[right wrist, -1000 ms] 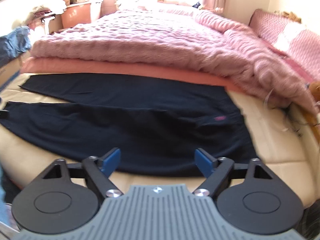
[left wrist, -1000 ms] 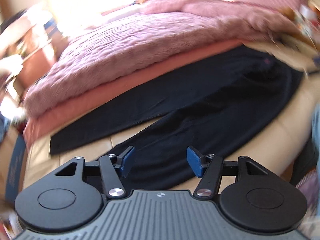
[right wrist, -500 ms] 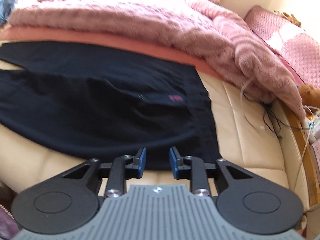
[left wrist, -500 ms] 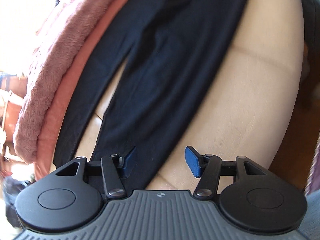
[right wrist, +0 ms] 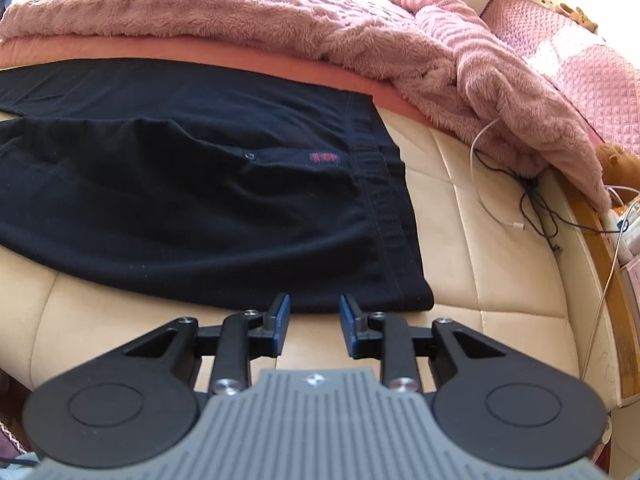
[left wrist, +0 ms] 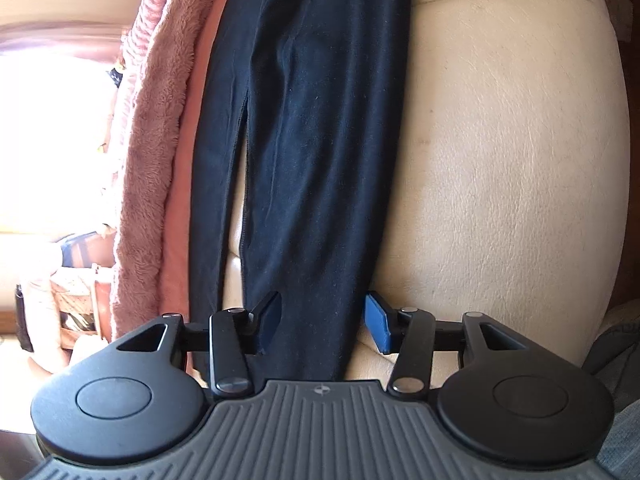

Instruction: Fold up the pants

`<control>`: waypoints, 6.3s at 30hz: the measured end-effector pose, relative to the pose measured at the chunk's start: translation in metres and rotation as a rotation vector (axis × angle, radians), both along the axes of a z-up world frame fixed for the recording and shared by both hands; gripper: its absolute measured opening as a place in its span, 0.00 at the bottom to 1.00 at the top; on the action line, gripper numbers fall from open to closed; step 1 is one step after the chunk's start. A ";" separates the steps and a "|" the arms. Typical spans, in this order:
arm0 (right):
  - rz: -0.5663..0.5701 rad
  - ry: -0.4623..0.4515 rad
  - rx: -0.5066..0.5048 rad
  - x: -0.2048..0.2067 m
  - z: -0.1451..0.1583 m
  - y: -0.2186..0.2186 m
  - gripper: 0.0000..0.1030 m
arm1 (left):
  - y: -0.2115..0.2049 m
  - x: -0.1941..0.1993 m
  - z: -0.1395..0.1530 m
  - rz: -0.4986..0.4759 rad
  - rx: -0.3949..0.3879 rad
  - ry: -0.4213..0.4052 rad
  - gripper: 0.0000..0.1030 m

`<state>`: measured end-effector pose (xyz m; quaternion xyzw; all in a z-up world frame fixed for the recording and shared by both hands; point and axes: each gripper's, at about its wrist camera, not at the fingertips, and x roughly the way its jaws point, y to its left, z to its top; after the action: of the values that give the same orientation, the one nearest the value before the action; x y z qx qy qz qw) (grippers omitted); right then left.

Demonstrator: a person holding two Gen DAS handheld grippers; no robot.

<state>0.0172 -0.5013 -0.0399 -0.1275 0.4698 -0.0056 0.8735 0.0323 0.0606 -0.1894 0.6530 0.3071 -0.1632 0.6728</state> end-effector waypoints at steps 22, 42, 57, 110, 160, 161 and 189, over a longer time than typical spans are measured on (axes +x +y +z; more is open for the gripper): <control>0.746 0.188 -0.639 0.003 -0.052 -0.004 0.22 | 0.023 0.052 0.039 0.476 -0.281 -0.026 0.02; 0.515 -0.204 -0.608 0.041 0.033 -0.001 0.00 | 0.040 0.099 0.170 0.722 -0.769 -0.229 0.01; 0.298 -0.217 -0.512 0.232 0.026 0.027 0.00 | 0.063 0.262 0.146 0.920 -0.777 -0.101 0.01; 0.033 -0.251 -0.191 0.303 -0.036 0.000 0.42 | 0.073 0.338 0.062 0.963 -0.743 -0.006 0.26; -0.177 -0.236 0.258 0.184 -0.056 0.103 0.05 | 0.177 0.145 0.057 1.328 -1.363 -0.215 0.19; -0.175 -0.228 0.256 0.186 -0.058 0.106 0.05 | 0.176 0.144 0.056 1.320 -1.362 -0.214 0.10; -0.102 -0.079 0.052 0.212 -0.070 0.147 0.07 | 0.175 0.139 0.069 1.195 -1.352 -0.281 0.01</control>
<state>0.2291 -0.3546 -0.1094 -0.0805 0.4410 -0.0430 0.8928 0.1712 0.2354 -0.1200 -0.1341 0.3482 0.1483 0.9158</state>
